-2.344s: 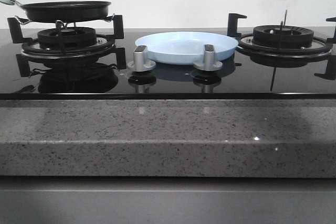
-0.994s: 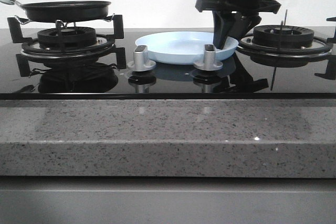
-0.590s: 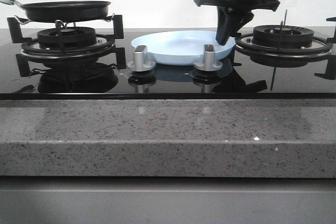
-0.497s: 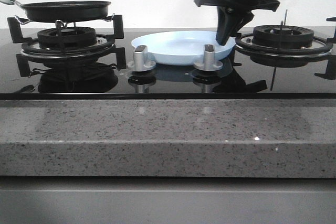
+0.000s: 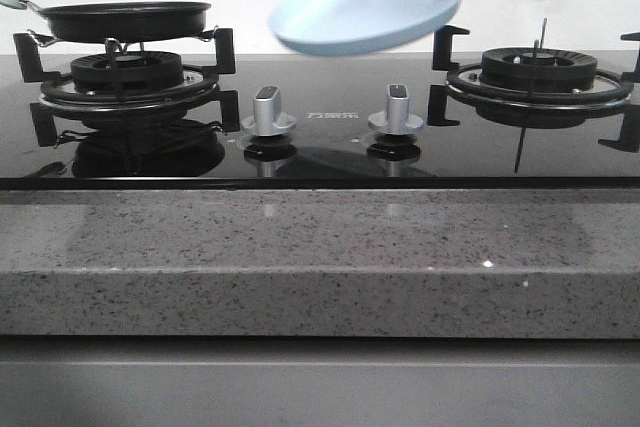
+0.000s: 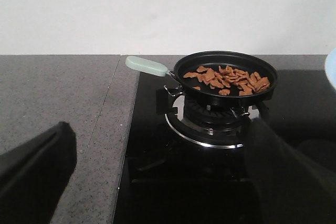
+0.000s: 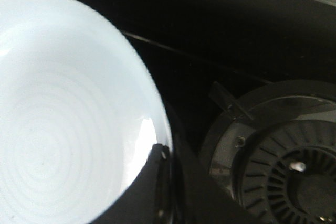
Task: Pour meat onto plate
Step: 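Lift the light blue plate with the right gripper and hold it above the knobs, then grasp the pale green handle of the black frying pan with the left gripper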
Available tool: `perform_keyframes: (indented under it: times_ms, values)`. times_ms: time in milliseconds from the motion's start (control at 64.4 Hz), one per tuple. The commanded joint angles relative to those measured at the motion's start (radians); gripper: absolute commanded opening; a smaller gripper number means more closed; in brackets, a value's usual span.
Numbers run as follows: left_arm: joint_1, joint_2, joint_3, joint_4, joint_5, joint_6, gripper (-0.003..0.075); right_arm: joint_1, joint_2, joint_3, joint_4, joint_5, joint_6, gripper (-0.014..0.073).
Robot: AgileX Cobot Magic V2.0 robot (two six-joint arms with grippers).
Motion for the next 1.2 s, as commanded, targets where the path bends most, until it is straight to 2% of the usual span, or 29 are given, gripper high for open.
perform_keyframes:
  times_ms: [0, 155, 326, 404, 590, 761, 916, 1180]
  values:
    - [0.004, 0.005, -0.039, -0.006, -0.084, 0.000, 0.0639, -0.003, -0.106, -0.036, 0.052, 0.090, 0.002, -0.0063]
    - [0.004, 0.005, -0.039, -0.006, -0.084, 0.000, 0.0639, 0.000, -0.156, -0.012, 0.091, 0.090, 0.002, -0.0063]
    - [0.004, 0.005, -0.039, -0.006, -0.084, 0.000, 0.0639, 0.014, -0.243, 0.159, 0.201, 0.074, -0.060, -0.0063]
    - [0.004, 0.005, -0.039, -0.006, -0.084, 0.000, 0.0639, 0.038, -0.310, 0.292, 0.228, 0.006, -0.104, -0.0063]
    - [0.004, 0.005, -0.039, -0.006, -0.084, 0.000, 0.0639, 0.086, -0.511, 0.682, 0.229, -0.301, -0.119, -0.0063]
    - [0.004, 0.005, -0.039, -0.006, -0.084, 0.000, 0.0639, 0.105, -0.616, 0.921, 0.230, -0.487, -0.119, -0.0063]
    - [0.004, 0.005, -0.039, -0.006, -0.084, 0.000, 0.0639, 0.105, -0.617, 0.988, 0.230, -0.512, -0.119, -0.0063]
    - [0.004, 0.005, -0.039, -0.006, -0.084, 0.000, 0.0639, 0.105, -0.606, 0.989, 0.230, -0.508, -0.119, -0.0063]
